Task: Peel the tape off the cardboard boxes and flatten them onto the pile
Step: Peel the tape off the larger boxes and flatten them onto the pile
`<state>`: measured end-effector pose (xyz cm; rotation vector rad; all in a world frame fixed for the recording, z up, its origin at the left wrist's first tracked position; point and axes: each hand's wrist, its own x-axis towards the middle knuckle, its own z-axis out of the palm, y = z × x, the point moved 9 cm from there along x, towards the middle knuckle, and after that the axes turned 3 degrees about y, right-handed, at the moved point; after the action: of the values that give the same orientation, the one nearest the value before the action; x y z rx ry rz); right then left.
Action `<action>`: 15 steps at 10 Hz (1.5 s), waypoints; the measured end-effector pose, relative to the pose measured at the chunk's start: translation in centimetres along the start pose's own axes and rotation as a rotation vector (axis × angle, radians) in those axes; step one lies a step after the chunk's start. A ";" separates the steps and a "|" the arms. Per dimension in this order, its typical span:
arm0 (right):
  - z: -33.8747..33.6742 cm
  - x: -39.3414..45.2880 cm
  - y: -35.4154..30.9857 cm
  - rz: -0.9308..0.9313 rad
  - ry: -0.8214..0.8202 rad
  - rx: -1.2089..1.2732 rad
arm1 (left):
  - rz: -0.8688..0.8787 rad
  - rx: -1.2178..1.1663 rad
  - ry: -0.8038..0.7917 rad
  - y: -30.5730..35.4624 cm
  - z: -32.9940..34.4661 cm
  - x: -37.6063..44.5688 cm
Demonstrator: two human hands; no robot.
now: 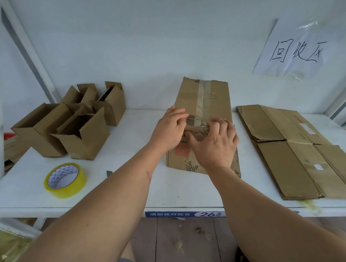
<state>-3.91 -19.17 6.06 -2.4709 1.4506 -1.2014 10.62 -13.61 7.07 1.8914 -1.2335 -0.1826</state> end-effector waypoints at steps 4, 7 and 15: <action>-0.4 -0.3 0.1 -0.113 0.090 0.051 | 0.013 0.018 0.010 -0.2 0.0 0.0; -0.3 -0.2 0.1 -0.123 0.077 0.057 | 0.009 0.032 -0.006 -0.1 0.1 0.2; -0.5 -0.1 0.7 -0.106 0.061 0.080 | 0.215 0.214 0.117 0.9 -0.1 -1.0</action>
<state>-4.78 -19.27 6.09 -2.5076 1.2717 -1.3366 9.57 -12.91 7.49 1.9020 -1.4091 0.1796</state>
